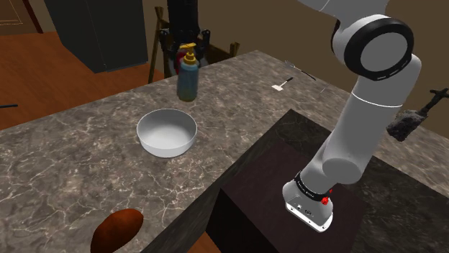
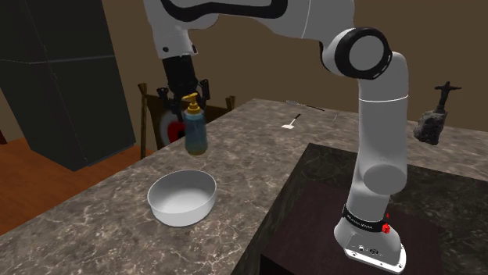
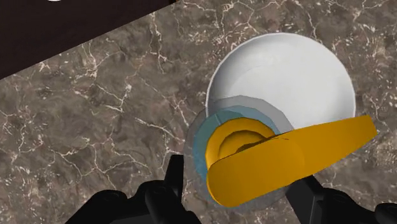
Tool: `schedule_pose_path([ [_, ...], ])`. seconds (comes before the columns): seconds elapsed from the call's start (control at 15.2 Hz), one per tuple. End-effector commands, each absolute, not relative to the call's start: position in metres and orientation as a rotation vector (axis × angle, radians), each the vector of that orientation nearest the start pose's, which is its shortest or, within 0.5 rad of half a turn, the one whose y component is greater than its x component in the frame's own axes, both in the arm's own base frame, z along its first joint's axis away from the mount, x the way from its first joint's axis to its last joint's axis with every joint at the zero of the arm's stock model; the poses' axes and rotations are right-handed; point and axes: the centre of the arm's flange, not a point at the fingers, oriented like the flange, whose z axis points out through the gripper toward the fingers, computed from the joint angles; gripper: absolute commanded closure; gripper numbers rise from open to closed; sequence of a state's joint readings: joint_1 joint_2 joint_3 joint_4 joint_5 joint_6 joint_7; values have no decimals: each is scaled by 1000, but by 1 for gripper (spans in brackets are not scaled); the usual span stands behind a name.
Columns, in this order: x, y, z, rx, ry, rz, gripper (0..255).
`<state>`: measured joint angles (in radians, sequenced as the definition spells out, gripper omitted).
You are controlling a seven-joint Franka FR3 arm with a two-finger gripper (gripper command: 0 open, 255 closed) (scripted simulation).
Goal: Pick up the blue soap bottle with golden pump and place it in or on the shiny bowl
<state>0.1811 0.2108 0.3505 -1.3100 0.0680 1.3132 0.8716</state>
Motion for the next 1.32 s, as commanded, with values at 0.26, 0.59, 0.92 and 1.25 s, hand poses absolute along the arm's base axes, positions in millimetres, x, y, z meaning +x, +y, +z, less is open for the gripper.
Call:
schedule_pose_path([
  [0.26, 506, 361, 616, -3095, 517, 376, 255],
  [0.59, 506, 361, 589, -3095, 517, 376, 255],
  [0.92, 506, 361, 563, -3095, 517, 376, 255],
  [1.25, 506, 361, 537, -3095, 517, 376, 255],
])
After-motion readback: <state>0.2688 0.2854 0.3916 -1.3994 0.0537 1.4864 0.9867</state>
